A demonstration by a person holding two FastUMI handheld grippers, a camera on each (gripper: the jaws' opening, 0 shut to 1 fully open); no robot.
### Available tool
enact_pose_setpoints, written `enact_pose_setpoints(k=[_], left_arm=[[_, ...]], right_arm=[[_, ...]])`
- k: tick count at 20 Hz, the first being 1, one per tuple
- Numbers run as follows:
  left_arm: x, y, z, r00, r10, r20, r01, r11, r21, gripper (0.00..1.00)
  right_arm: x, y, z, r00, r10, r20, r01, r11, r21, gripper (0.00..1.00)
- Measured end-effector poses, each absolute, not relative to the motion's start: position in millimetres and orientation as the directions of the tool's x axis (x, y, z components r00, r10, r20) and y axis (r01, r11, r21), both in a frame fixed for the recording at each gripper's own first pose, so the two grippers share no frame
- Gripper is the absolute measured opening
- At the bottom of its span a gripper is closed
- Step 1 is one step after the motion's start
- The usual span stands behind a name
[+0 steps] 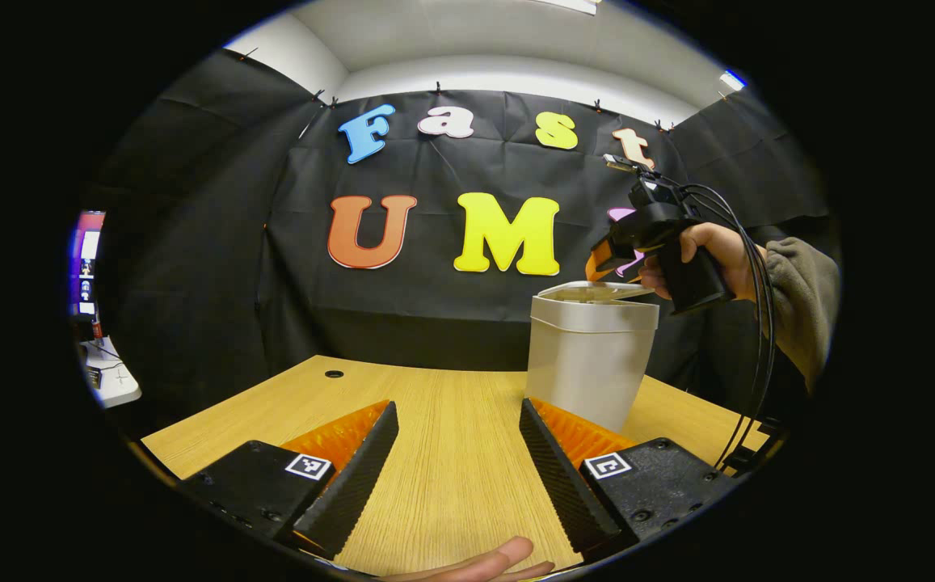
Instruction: Press the lid of the desktop garbage bin to open it, pick up the crumpled paper on the desktop and throw it into the bin, then pick up the pop can on the desktop and drop it into the bin, and finally close the garbage bin lid.
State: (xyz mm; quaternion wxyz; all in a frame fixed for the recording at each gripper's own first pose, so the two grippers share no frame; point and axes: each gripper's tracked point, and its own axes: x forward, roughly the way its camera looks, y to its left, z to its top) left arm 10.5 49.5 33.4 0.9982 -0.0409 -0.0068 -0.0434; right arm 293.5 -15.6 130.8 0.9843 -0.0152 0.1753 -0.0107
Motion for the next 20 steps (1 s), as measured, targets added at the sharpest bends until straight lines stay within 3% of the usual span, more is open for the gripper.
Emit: enact_pose_setpoints(k=[4, 9, 11, 18, 20], left_arm=[[10, 60, 35, 0.997, -0.072, 0.009, 0.073, 0.993, -0.096, 0.98], [5, 63, 44, 0.997, -0.067, 0.035, 0.070, 0.994, -0.081, 0.98], [4, 63, 44, 0.997, -0.068, 0.031, 0.071, 0.994, -0.086, 0.98], [0, 70, 45, 0.999, -0.047, 0.015, 0.049, 0.994, -0.103, 0.98], [-3, 70, 51, 0.999, -0.043, 0.029, 0.046, 0.995, -0.085, 0.98]], right_arm=[[287, -18, 116, 0.925, -0.002, -0.380, -0.004, 1.000, -0.015, 1.00], [284, -20, 108, 0.925, 0.052, -0.377, -0.045, 0.999, 0.027, 0.96], [280, -22, 107, 0.933, 0.040, -0.358, -0.033, 0.999, 0.025, 1.00], [280, -25, 102, 0.964, 0.001, -0.265, 0.012, 0.999, 0.050, 0.99], [280, -23, 106, 0.980, -0.003, -0.201, 0.028, 0.992, 0.125, 0.99]])
